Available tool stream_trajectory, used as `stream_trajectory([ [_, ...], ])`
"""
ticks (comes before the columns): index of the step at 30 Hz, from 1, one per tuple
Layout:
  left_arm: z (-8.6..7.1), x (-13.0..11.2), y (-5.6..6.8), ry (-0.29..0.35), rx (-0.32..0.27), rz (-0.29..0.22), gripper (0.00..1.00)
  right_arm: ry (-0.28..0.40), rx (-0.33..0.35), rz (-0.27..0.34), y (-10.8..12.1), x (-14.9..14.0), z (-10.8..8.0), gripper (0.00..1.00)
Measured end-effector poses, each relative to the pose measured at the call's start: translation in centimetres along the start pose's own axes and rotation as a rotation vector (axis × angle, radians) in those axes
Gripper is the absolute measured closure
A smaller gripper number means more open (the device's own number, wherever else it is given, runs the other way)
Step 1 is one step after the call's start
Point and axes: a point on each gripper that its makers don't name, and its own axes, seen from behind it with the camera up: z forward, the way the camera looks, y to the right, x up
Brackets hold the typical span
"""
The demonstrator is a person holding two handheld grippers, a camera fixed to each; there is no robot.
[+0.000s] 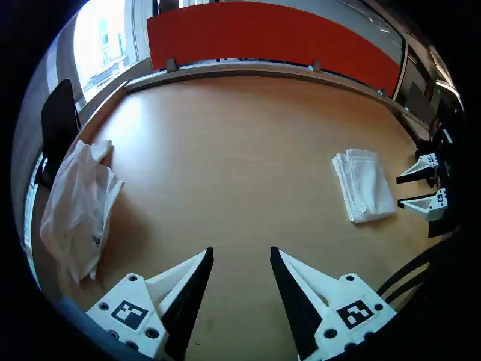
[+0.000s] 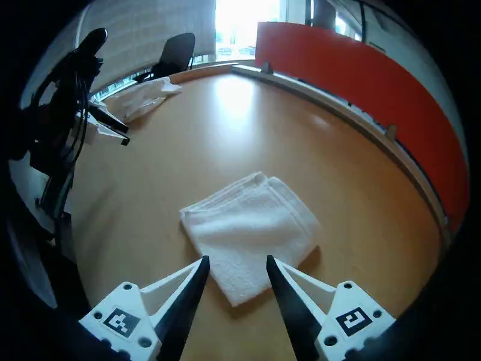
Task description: Fold towel
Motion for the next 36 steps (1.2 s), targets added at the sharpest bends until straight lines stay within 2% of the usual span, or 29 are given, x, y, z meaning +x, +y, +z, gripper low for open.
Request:
stream_trajectory([
  [16, 0.0, 0.0, 0.4, 0.001, -0.005, 0.002, 0.31, -0.086, -0.011, 0.047, 0.3, -5.1, 0.1, 0.28],
  [28, 0.0, 0.1, 0.5, 0.002, -0.005, 0.005, 0.31, -0.112, -0.021, 0.051, 0.4, -6.4, 0.2, 0.28],
  [32, 0.0, 0.1, 0.5, 0.002, -0.005, 0.005, 0.31, -0.117, -0.020, 0.054, 0.3, -6.6, 0.2, 0.37],
  [36, 0.0, 0.1, 0.5, 0.002, -0.005, 0.005, 0.31, -0.123, -0.016, 0.056, 0.1, -6.8, 0.3, 0.57],
])
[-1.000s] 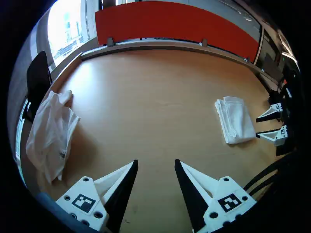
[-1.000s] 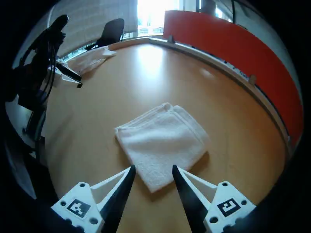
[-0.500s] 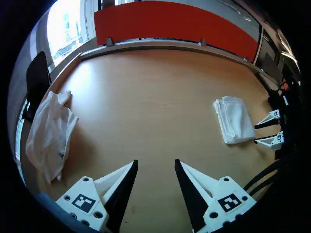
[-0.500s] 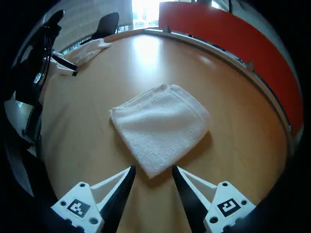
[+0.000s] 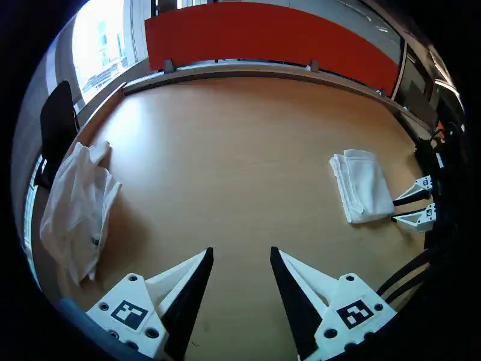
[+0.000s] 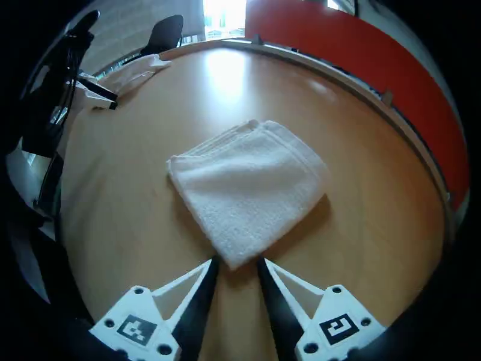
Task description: Fold towel
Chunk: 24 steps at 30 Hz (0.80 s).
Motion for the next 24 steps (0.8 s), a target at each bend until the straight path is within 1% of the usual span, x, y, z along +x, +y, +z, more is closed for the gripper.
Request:
stream_trajectory([
  [2, 0.03, -0.01, 0.01, 0.000, -0.001, -0.001, 0.31, -0.001, 0.003, 0.000, -0.08, -0.09, 0.06, 0.63],
  [7, 0.06, 0.01, 0.05, 0.000, -0.002, 0.001, 0.31, 0.001, 0.005, 0.012, -0.04, -0.16, 0.07, 0.66],
  [10, 0.11, 0.03, 0.05, 0.000, -0.002, 0.003, 0.31, 0.002, 0.004, 0.015, 0.01, -0.18, 0.05, 0.71],
  [14, 0.13, 0.02, 0.11, 0.000, -0.003, 0.003, 0.31, 0.004, 0.009, 0.021, -0.13, -0.24, 0.10, 0.87],
  [16, 0.13, -0.03, 0.13, 0.000, -0.004, 0.002, 0.31, 0.005, 0.009, 0.034, -0.09, -0.24, 0.14, 0.93],
  [20, 0.13, -0.12, 0.18, 0.000, -0.005, 0.002, 0.31, 0.007, 0.011, 0.054, -0.01, -0.27, 0.13, 0.94],
  [24, 0.07, -0.17, 0.20, 0.000, -0.005, 0.004, 0.31, 0.008, 0.007, 0.046, 0.03, -0.34, 0.01, 0.95],
])
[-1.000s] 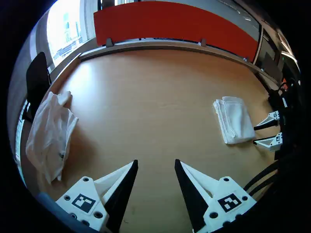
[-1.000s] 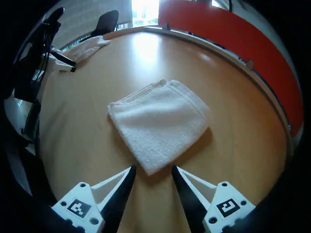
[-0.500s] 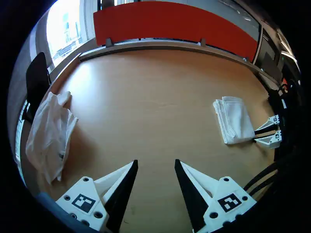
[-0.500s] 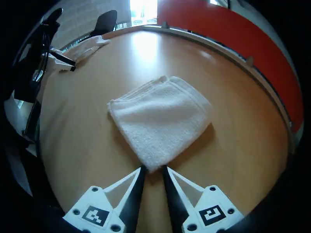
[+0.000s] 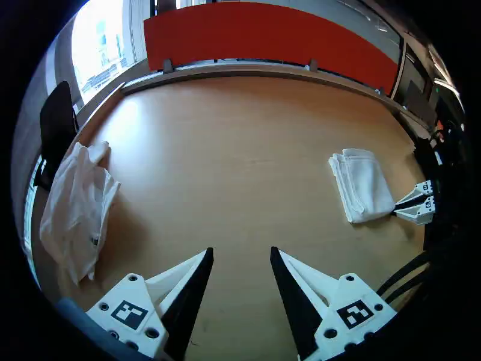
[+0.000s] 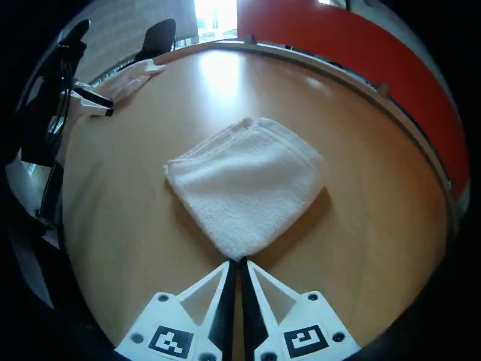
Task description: Fold towel
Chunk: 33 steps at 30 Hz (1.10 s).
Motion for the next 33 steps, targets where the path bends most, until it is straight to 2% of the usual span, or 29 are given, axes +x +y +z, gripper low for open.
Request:
stream_trajectory([
  [12, -0.2, 0.0, 0.0, 0.004, -0.001, -0.002, 0.31, 0.031, -0.010, -0.027, 0.3, 1.9, -1.1, 0.95],
  [33, -0.7, 1.3, 0.9, 0.042, -0.018, -0.004, 0.31, 0.226, -0.085, -0.141, 2.2, 13.0, -6.4, 0.95],
])
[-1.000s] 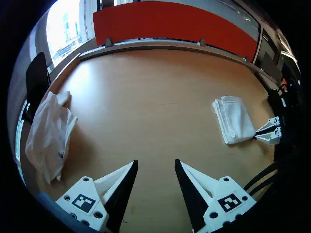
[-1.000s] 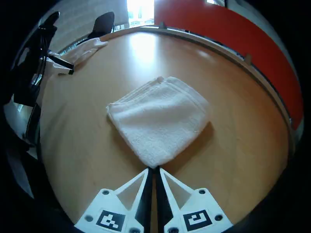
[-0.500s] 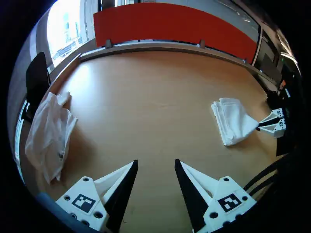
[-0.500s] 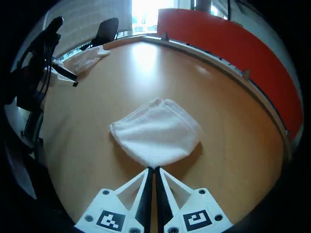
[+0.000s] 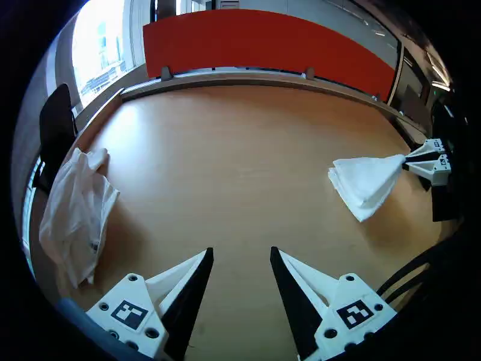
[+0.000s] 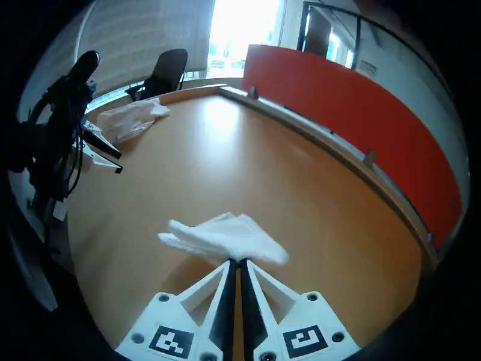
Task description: Fold towel
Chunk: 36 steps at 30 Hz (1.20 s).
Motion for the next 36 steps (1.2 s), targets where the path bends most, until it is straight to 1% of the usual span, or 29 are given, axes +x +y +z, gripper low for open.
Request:
stream_trajectory([
  [8, -0.4, 0.5, 0.2, 0.016, -0.002, 0.003, 0.31, 0.078, -0.038, -0.053, 2.1, 4.8, -2.2, 0.95],
  [12, -0.6, 0.8, 0.4, 0.023, -0.005, 0.003, 0.31, 0.099, -0.056, -0.066, 3.0, 6.2, -3.2, 0.95],
  [17, -0.7, 1.0, 0.7, 0.031, -0.009, 0.004, 0.31, 0.108, -0.073, -0.062, 3.7, 6.7, -4.2, 0.95],
  [23, -0.7, 1.2, 0.9, 0.037, -0.016, 0.006, 0.31, 0.108, -0.094, -0.051, 4.6, 6.6, -5.0, 0.96],
  [36, -1.0, 1.4, 1.0, 0.045, -0.023, 0.016, 0.31, 0.117, -0.121, -0.022, 5.8, 6.7, -6.5, 0.96],
])
